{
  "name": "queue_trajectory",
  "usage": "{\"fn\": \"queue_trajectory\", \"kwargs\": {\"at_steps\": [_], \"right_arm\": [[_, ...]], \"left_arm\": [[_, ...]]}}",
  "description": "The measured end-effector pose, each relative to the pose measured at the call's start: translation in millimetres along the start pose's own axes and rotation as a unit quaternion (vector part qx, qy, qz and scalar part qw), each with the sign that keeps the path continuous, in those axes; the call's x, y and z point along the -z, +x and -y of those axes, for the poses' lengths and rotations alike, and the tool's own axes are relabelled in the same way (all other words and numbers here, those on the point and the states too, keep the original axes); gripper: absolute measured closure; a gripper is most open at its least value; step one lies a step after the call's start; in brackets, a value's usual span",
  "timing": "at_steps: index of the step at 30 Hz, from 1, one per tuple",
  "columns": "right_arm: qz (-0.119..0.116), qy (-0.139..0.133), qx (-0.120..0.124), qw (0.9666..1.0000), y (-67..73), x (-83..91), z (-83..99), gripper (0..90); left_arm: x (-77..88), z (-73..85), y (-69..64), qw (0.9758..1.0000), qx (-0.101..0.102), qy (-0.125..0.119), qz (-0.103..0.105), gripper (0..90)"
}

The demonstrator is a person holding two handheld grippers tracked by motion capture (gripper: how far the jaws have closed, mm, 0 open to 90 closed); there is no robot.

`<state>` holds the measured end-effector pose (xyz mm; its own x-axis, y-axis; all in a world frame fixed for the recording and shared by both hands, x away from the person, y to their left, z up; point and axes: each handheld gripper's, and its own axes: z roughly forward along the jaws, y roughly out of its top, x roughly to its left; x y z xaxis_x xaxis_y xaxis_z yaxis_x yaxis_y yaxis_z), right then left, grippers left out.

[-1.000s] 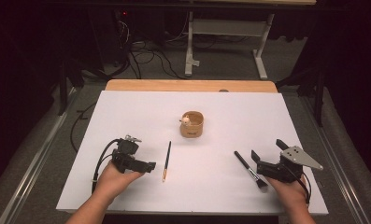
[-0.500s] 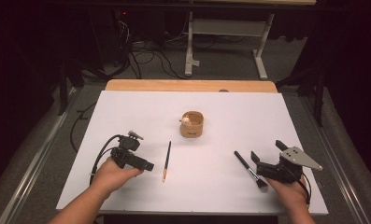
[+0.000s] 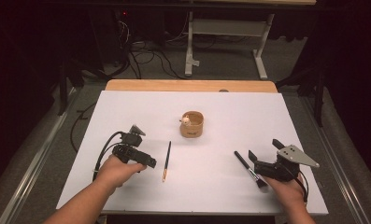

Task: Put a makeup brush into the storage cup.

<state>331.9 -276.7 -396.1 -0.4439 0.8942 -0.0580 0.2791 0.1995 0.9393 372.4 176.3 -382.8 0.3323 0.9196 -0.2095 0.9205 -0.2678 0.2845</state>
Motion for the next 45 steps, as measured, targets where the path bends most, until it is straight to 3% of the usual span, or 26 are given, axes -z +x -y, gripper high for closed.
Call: {"fn": "queue_trajectory", "kwargs": {"at_steps": [14,31,41,45], "right_arm": [[0.004,-0.001,0.011,0.9999,2.7,-0.3,-3.2,5.7],[0.004,-0.002,0.009,0.9999,1.3,0.7,-2.9,5.7],[0.006,-0.006,0.011,0.9999,0.4,2.6,-2.9,5.7],[0.006,-0.005,0.007,0.9999,0.1,3.0,-2.5,5.7]], "left_arm": [[-7.5,-7.7,-16.4,0.9996,-0.017,0.021,0.007,1.0],[-19.2,-19.4,-37.0,0.9994,-0.015,0.025,0.018,2.2],[-25.4,-23.7,-50.7,0.9989,-0.023,0.034,0.021,8.7],[-28.6,-24.9,-54.9,0.9988,-0.028,0.036,0.015,16.2]]}}
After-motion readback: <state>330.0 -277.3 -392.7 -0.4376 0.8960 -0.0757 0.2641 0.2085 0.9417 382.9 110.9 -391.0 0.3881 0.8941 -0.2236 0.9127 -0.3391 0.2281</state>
